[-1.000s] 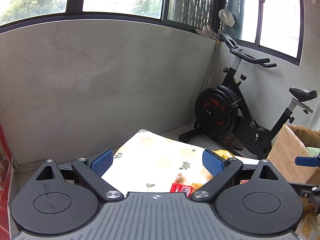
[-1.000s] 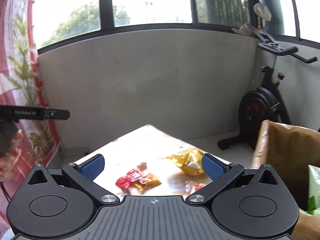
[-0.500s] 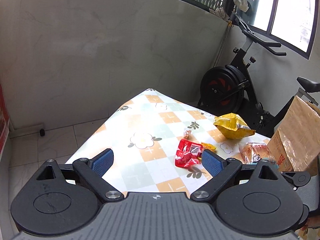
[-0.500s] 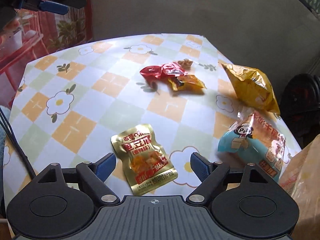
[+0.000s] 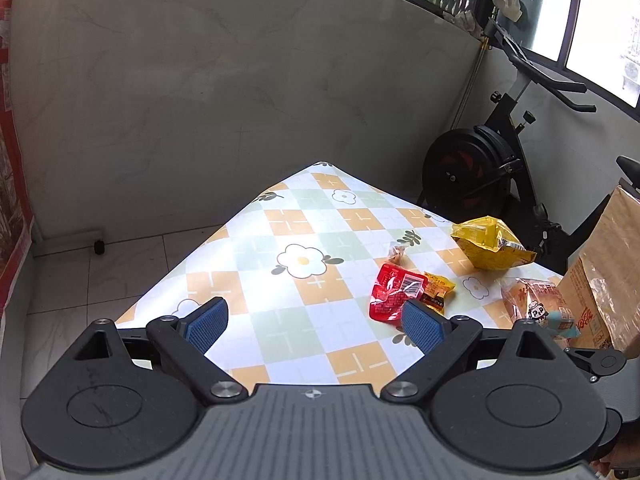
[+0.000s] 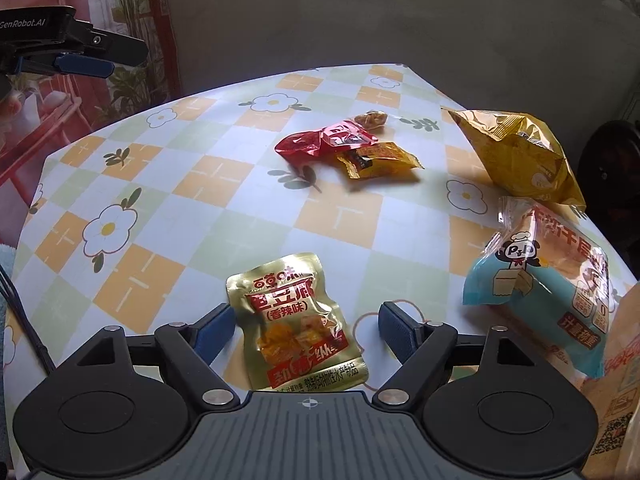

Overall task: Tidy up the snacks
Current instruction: 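Move both tools back to the table, right tool grasping the gold packet, then grasp the red packet with the left tool while the right holds the gold packet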

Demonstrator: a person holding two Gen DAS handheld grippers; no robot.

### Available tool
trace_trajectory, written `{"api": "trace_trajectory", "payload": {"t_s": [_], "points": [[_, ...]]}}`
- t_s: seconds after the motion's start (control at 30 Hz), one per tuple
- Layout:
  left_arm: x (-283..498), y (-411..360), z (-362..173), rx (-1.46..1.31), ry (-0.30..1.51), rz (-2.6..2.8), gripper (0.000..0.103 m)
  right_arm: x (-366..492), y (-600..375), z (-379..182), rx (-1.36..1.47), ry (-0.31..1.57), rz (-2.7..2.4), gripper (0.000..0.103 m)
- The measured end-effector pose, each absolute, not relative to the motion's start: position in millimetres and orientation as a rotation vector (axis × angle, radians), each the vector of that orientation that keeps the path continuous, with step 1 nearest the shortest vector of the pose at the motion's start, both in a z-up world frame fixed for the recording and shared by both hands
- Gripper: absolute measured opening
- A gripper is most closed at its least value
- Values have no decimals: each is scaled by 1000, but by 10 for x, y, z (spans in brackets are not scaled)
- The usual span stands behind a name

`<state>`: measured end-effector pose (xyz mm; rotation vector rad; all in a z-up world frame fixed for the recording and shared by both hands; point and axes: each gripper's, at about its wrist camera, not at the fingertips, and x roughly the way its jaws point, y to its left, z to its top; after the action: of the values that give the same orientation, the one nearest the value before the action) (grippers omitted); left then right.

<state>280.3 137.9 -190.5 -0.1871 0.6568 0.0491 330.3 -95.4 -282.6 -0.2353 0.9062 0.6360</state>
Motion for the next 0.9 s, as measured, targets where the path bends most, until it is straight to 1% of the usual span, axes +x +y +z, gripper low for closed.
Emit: {"api": "trace_trajectory", "payload": {"t_s": [0.1,0.17,0.2,0.23,0.37,0.57,0.77,0.87,0.9], "points": [[2798,1332,-1953,-186,665,69,95,3274,-942,-2837,-206,888,595,74],[2770,1306,-1982,-185,669,84,95,3254,-931,-2830,-188,876,564,65],[2750,1288,-1997,-182,672,90,95,3246,-921,-2820,-178,871,550,54],[2731,1272,-2012,-176,675,97,94,3241,-912,-2807,-166,874,543,46],[2669,1218,-2074,-166,691,139,94,3143,-892,-2805,-129,872,507,44],[2693,1074,-2166,-139,718,130,93,2824,-1067,-2811,49,833,408,43],[3052,803,-2237,-48,686,1,92,2711,-1229,-2743,79,795,362,43],[3388,687,-2326,5,694,-49,82,2682,-1280,-2695,64,772,348,43],[3532,649,-2365,19,705,-59,76,2672,-1302,-2682,64,768,344,43]]}}
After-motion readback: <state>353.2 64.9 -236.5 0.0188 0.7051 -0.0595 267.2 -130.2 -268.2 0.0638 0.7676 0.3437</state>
